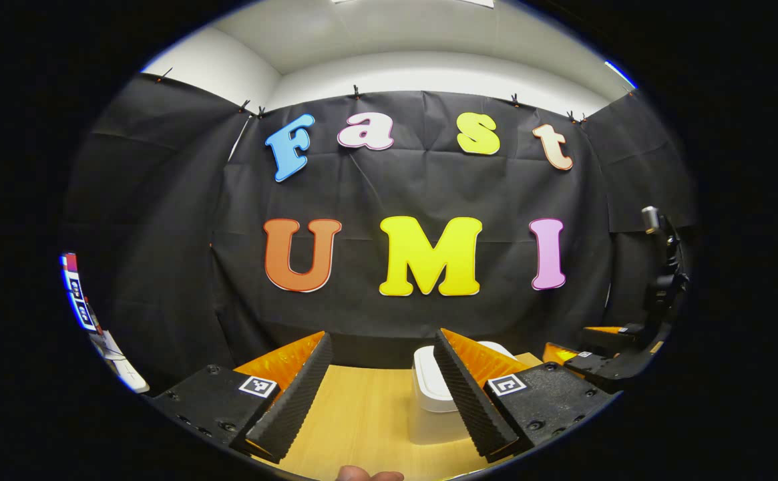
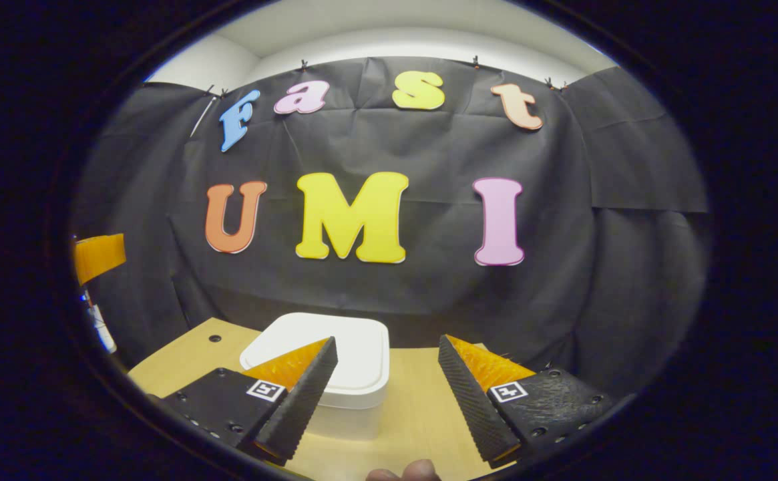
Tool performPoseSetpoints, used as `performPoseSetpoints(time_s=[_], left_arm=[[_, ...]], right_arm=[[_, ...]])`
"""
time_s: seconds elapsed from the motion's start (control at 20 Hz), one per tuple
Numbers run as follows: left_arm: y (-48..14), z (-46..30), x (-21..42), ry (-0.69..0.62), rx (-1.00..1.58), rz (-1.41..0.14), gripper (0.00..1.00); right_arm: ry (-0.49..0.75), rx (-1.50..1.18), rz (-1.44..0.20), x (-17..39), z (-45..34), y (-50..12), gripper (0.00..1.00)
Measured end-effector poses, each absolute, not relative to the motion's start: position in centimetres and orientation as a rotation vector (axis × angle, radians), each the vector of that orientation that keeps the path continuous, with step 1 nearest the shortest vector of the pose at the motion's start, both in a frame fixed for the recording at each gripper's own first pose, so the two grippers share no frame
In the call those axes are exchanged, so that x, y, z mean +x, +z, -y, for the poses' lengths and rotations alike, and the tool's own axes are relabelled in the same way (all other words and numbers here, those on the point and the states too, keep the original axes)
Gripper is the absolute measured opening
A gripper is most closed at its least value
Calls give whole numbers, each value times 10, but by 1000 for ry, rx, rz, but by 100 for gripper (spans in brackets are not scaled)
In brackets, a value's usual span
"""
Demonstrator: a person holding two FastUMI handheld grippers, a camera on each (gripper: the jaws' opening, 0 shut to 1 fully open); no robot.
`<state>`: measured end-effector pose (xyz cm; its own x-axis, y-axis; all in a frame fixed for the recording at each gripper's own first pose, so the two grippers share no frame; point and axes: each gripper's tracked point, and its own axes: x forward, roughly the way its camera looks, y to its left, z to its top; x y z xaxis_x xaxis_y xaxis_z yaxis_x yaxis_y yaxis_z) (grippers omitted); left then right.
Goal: Press the lid of the desktop garbage bin to open it, pick up the crumpled paper on the desktop and throw it into the bin, then pick up the pop can on the desktop and drop it into the bin, and finally close the garbage bin lid.
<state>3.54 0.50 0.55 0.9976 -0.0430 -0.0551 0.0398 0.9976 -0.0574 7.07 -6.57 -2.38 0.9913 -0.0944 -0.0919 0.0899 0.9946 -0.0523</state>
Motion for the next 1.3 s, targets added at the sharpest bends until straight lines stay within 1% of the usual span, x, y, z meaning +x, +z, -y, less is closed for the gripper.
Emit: performPoseSetpoints(time_s=[0.05,0.1,0.15,0.25,0.3,0.35,0.4,0.5,0.6,0.65,0.7,0.8,0.85,0.9,0.95,1.0,1.05,1.1,1.15,1.2,1.3], left_arm=[[6,1,38,-51,-65,-57,99],[6,6,39,-58,-68,-56,99],[8,11,39,-62,-66,-55,98],[5,17,41,-64,-47,-56,98],[3,19,39,-62,-40,-55,98],[1,23,38,-63,-41,-59,98],[0,26,35,-64,-48,-59,98],[-6,28,32,-59,-48,-74,98],[-7,29,30,-59,-42,-73,98],[-5,27,29,-53,-38,-72,98],[-4,25,29,-46,-38,-69,98],[-6,23,31,-36,-45,-69,98],[-6,22,29,-31,-46,-70,98],[-6,21,31,-27,-46,-68,99],[-6,21,31,-25,-47,-67,98],[-4,21,31,-25,-48,-65,98],[-5,20,32,-24,-47,-65,98],[-5,19,33,-24,-45,-62,98],[-5,20,33,-24,-43,-59,98],[-4,21,35,-26,-42,-58,98],[-3,21,36,-28,-40,-55,98]], right_arm=[[-103,-53,-74,62,72,-14,94],[-109,-54,-56,53,75,-7,94],[-117,-49,-46,46,78,-1,97],[-121,-9,-58,34,76,2,95],[-111,12,-60,29,72,2,98],[-102,13,-53,25,68,3,98],[-91,1,-41,22,66,4,93],[-68,-26,-28,22,59,3,94],[-48,-30,-17,22,52,6,98],[-44,-36,-11,24,51,8,98],[-40,-42,-8,25,50,9,95],[-28,-45,-6,27,46,9,95],[-25,-49,-4,29,46,10,98],[-24,-52,0,31,46,11,98],[-22,-49,1,31,45,13,95],[-18,-45,3,33,44,13,98],[-16,-46,5,33,43,14,98],[-16,-49,8,35,43,14,95],[-14,-52,10,36,42,15,95],[-13,-52,11,36,43,15,98],[-9,-52,6,39,41,14,98]])
